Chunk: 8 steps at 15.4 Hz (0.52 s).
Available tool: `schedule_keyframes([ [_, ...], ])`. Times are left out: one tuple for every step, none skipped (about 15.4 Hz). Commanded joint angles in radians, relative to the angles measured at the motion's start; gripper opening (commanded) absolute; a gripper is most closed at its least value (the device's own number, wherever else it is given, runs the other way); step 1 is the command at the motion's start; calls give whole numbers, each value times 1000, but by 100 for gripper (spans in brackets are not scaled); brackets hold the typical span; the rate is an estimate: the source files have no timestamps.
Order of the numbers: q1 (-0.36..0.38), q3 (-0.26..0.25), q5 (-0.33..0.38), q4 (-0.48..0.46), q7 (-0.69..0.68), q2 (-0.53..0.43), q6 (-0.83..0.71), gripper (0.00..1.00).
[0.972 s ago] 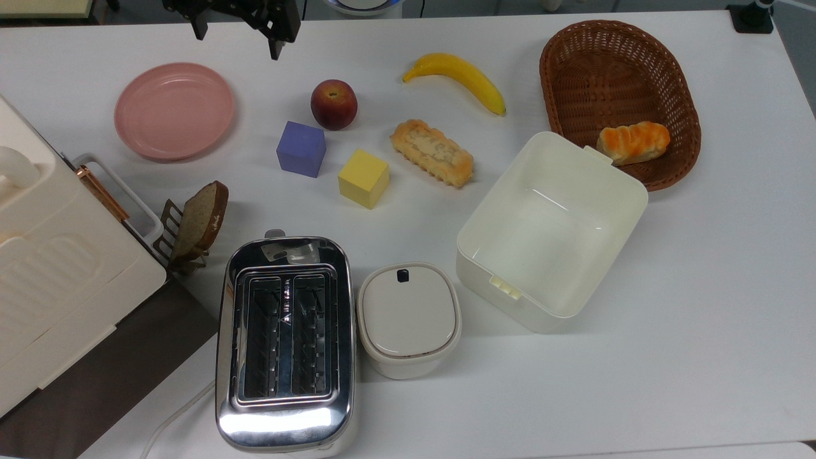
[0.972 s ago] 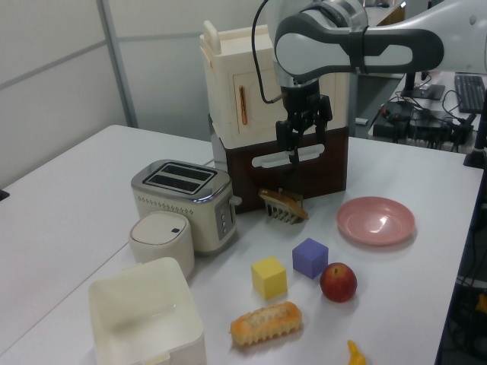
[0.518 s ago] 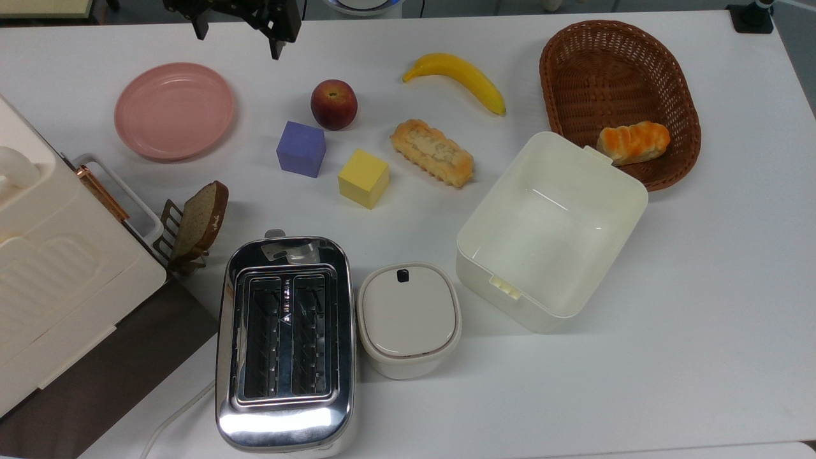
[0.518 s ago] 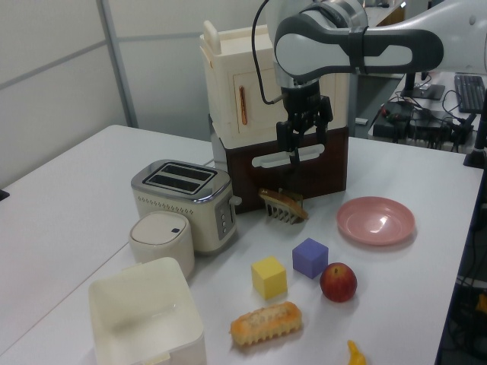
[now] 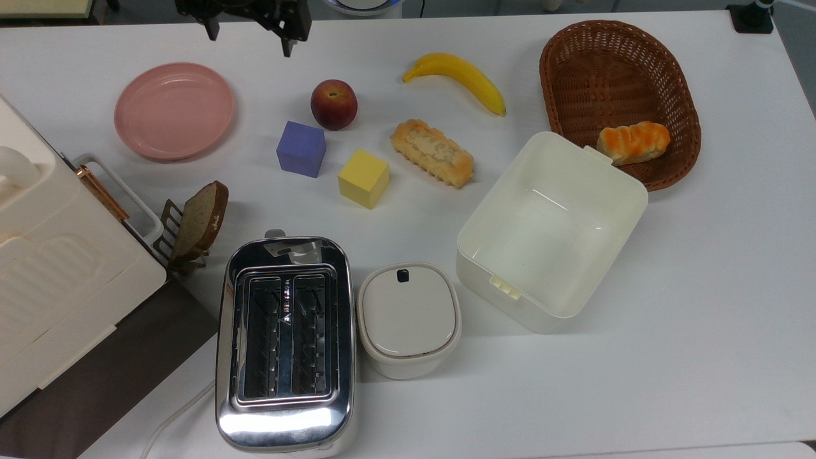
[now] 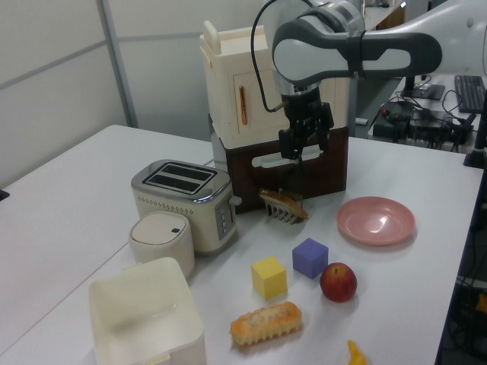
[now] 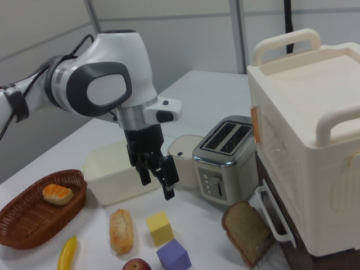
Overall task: Put the bread in the basket
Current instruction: 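Move the gripper over the long bread roll and lower onto it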
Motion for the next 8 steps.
schedule_keyframes([
  [7,2,22,-42,-104,-18,-13,100],
  [7,2,25,-44,-161,-17,-13,100],
  [6,2,38,-45,-244,-15,-13,100],
  [4,2,54,-45,-346,-11,-13,100],
  [-2,0,79,-45,-446,-9,-14,100],
  [-5,-1,93,-45,-526,-6,-17,100],
  [-5,-1,94,-44,-591,-3,-17,100],
  [-2,-1,94,-44,-653,1,-16,100],
])
